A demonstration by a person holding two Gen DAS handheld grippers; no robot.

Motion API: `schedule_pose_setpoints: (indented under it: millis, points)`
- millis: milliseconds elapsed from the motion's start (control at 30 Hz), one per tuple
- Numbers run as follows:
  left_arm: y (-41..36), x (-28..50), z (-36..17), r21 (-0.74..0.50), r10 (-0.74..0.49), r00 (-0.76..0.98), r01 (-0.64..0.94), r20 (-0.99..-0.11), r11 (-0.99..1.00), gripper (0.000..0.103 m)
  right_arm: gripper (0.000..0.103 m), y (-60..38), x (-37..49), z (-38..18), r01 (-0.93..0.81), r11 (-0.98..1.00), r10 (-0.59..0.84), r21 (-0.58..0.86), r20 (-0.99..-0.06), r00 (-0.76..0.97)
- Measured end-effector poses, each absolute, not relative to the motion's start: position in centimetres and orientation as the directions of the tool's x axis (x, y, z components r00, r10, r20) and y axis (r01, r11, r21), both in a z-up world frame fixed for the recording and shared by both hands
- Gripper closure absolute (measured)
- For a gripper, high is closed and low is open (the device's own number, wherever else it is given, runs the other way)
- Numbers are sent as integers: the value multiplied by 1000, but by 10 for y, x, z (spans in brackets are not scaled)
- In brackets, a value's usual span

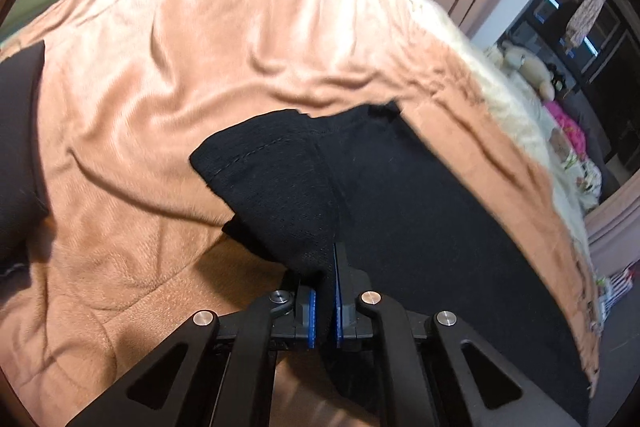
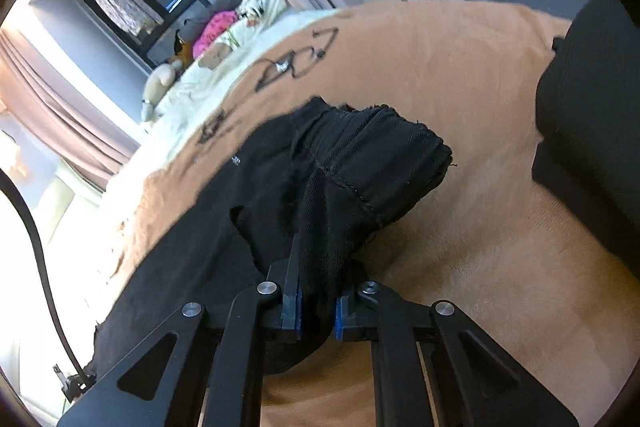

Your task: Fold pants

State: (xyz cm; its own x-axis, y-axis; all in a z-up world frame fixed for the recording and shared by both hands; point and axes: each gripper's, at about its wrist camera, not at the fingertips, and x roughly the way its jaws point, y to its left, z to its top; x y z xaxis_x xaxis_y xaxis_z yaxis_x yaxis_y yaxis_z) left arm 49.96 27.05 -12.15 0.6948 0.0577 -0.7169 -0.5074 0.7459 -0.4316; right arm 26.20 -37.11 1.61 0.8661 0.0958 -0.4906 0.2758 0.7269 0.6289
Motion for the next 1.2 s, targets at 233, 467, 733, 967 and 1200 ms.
schedule_pose_setpoints:
  millis: [233, 467, 733, 967, 1200]
  points:
    - [267, 480, -76, -456, 37, 737, -456, -675, 764, 98, 96, -363, 234, 40, 239, 726, 98, 645, -441, 892]
    - [268, 447, -44, -470, 31, 755, -439, -655, 766, 98, 96, -365, 186, 46, 234, 731, 95, 642, -435, 896]
    - [269, 392, -22, -483, 9, 760, -422, -649, 767, 99, 96, -372, 119, 53, 234, 727, 98, 645, -434, 895]
    - [274, 338, -3, -492, 4, 771, -411, -637, 767, 98, 96, -375, 71, 62, 224, 723, 101, 654, -420, 902]
    - [284, 287, -5, -489, -5, 755, -420, -656, 764, 98, 96, -378, 32, 56, 201, 727, 125, 656, -414, 902]
